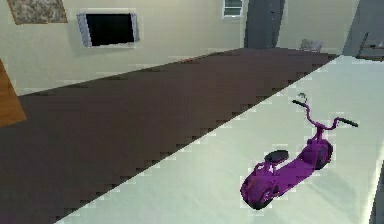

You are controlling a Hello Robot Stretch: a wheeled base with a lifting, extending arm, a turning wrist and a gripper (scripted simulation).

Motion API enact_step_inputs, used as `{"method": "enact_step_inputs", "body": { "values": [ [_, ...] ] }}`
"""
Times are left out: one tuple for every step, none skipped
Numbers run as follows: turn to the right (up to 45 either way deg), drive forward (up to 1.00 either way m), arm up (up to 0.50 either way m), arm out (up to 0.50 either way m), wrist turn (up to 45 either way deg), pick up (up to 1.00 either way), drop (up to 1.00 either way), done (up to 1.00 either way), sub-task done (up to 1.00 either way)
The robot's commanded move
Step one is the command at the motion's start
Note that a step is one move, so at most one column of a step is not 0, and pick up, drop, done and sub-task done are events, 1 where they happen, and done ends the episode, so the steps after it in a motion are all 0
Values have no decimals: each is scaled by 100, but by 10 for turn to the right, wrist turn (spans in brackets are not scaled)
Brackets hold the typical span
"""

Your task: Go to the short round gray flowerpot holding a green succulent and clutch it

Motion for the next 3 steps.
{"method": "enact_step_inputs", "body": {
  "values": [
    [-390,0,0,0,0,0,0,0,0],
    [0,65,0,0,0,0,0,0,0],
    [-450,0,0,0,0,0,0,0,0]
  ]
}}
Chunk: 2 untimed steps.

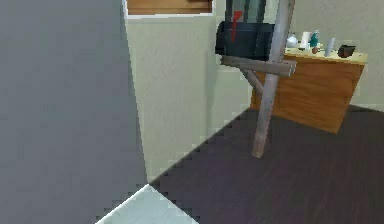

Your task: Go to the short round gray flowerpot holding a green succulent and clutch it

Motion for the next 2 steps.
{"method": "enact_step_inputs", "body": {
  "values": [
    [-60,0,0,0,0,0,0,0,0],
    [0,70,0,0,0,0,0,0,0]
  ]
}}
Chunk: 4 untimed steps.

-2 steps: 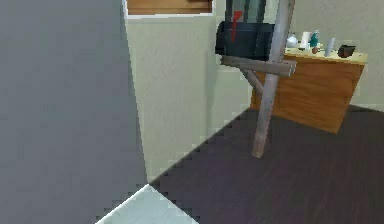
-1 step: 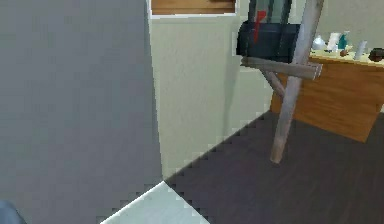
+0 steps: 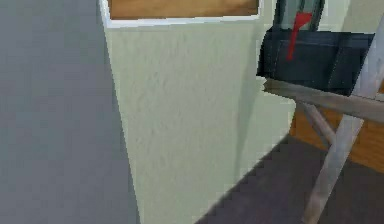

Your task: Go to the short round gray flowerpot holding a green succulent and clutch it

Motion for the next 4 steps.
{"method": "enact_step_inputs", "body": {
  "values": [
    [-240,0,0,0,0,0,0,0,0],
    [0,5,0,0,0,0,0,0,0],
    [450,0,0,0,0,0,0,0,0],
    [450,0,0,0,0,0,0,0,0]
  ]
}}
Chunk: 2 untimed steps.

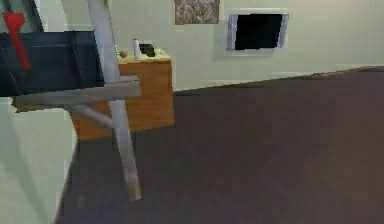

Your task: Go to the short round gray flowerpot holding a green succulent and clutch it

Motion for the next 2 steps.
{"method": "enact_step_inputs", "body": {
  "values": [
    [450,0,0,0,0,0,0,0,0],
    [360,0,0,0,0,0,0,0,0]
  ]
}}
